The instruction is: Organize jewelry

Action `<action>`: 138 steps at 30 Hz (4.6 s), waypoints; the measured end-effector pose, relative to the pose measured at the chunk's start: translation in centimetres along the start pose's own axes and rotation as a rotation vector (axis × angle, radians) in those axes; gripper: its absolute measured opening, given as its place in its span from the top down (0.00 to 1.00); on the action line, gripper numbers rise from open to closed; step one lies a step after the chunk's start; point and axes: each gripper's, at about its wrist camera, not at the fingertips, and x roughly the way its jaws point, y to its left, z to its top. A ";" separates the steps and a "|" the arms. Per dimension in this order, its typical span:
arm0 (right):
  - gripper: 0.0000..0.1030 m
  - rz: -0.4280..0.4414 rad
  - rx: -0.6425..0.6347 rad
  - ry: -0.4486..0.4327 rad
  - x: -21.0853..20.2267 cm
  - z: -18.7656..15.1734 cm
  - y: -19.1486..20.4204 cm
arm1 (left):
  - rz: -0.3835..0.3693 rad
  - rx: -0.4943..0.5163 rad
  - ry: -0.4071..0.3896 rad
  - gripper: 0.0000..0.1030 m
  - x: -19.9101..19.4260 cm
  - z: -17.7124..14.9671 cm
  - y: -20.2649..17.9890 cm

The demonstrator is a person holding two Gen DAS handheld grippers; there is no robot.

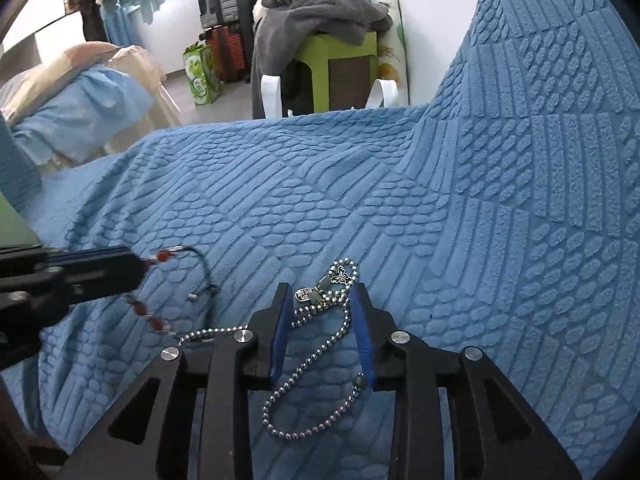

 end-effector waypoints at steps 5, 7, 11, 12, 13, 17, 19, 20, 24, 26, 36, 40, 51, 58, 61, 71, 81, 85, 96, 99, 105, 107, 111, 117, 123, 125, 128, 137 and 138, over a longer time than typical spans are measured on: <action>0.94 0.055 0.059 0.038 0.5 0.3 -0.6 | 0.012 -0.011 -0.017 0.95 -1.7 -0.3 0.7; 0.95 0.086 0.106 0.043 0.4 0.2 -1.2 | 0.022 0.006 0.000 0.95 -2.1 -0.5 0.8; 0.99 0.115 0.119 0.031 -0.6 0.2 -1.1 | 0.022 0.006 -0.012 0.95 -3.7 -0.7 1.2; 0.99 0.115 0.116 0.020 -1.1 0.2 -0.9 | 0.020 0.000 -0.017 0.95 -4.0 -0.7 1.4; 0.99 0.113 0.115 0.007 -1.6 0.3 -0.9 | 0.018 -0.008 -0.025 0.95 -4.6 -0.8 1.6; 0.99 0.131 0.150 -0.044 -3.9 0.8 -1.5 | 0.013 -0.024 -0.051 0.95 -6.4 -0.6 2.2; 0.99 0.149 0.171 -0.071 -5.2 1.0 -1.6 | 0.013 -0.030 -0.060 0.95 -7.2 -0.5 2.4; 0.99 0.161 0.175 -0.084 -5.9 1.1 -1.5 | 0.014 -0.031 -0.066 0.95 -7.7 -0.4 2.5; 0.99 0.187 0.167 -0.120 -8.5 1.7 -0.8 | 0.035 -0.017 -0.092 0.95 -10.1 0.0 2.9; 0.99 0.201 0.157 -0.142 -10.0 2.3 -0.2 | 0.039 -0.008 -0.101 0.95 -11.1 0.1 3.0; 0.99 0.218 0.112 -0.210 -14.6 5.4 3.4 | 0.045 -0.023 -0.170 0.95 -17.0 1.7 4.2; 0.98 0.212 0.085 -0.230 -16.7 6.8 5.2 | 0.051 -0.023 -0.199 0.95 -20.1 2.4 4.9; 0.98 0.245 0.016 -0.289 -22.1 9.7 11.8 | 0.105 -0.041 -0.236 0.94 -27.0 2.2 9.0; 0.98 0.280 -0.026 -0.313 -24.2 10.6 17.0 | 0.104 -0.062 -0.256 0.94 -30.6 1.4 12.2; 0.98 0.307 -0.040 -0.314 -24.9 10.6 19.5 | 0.105 -0.064 -0.266 0.94 -31.9 1.0 13.5; 0.98 0.403 -0.080 -0.274 -24.5 9.9 26.7 | 0.150 -0.090 -0.241 0.94 -33.5 -1.7 18.5; 0.98 0.458 -0.117 -0.176 -21.7 7.1 31.3 | 0.175 -0.157 -0.184 0.94 -31.8 -5.2 23.3; 0.98 0.447 -0.138 -0.121 -20.0 5.4 32.7 | 0.186 -0.164 -0.156 0.94 -30.8 -6.6 24.1; 0.98 0.420 -0.150 0.003 -16.3 1.7 34.5 | 0.196 -0.211 -0.072 0.94 -27.9 -10.6 26.0; 0.98 0.414 -0.144 0.027 -15.6 1.2 34.4 | 0.198 -0.209 -0.064 0.94 -27.6 -10.9 26.1; 0.95 0.410 -0.127 -0.011 -17.3 2.2 33.7 | 0.181 -0.214 -0.080 0.51 -28.6 -10.3 25.7; 0.95 0.410 -0.125 -0.050 -18.9 3.1 33.3 | 0.184 -0.202 -0.119 0.45 -29.8 -10.0 25.3; 0.94 0.411 -0.121 -0.141 -22.8 4.9 32.5 | 0.207 -0.164 -0.178 0.44 -33.2 -9.1 23.8; 0.86 0.404 -0.105 -0.291 -29.3 6.4 31.2 | 0.246 -0.113 -0.306 0.38 -39.9 -8.8 21.0; 0.85 0.402 -0.099 -0.372 -34.4 5.5 30.2 | 0.272 -0.074 -0.383 0.38 -44.4 -9.8 18.2; 0.85 0.401 -0.101 -0.379 -35.6 4.8 30.0 | 0.269 -0.072 -0.398 0.38 -45.3 -10.2 17.6; 0.85 0.383 -0.104 -0.396 -37.1 3.9 29.4 | 0.289 -0.062 -0.407 0.38 -46.4 -11.3 16.5; 0.85 0.357 -0.061 -0.356 -37.8 0.0 28.2 | 0.312 -0.038 -0.395 0.38 -46.1 -13.6 13.8; 0.85 0.347 -0.055 -0.348 -37.6 -0.4 28.2 | 0.317 -0.034 -0.398 0.38 -46.0 -13.9 13.7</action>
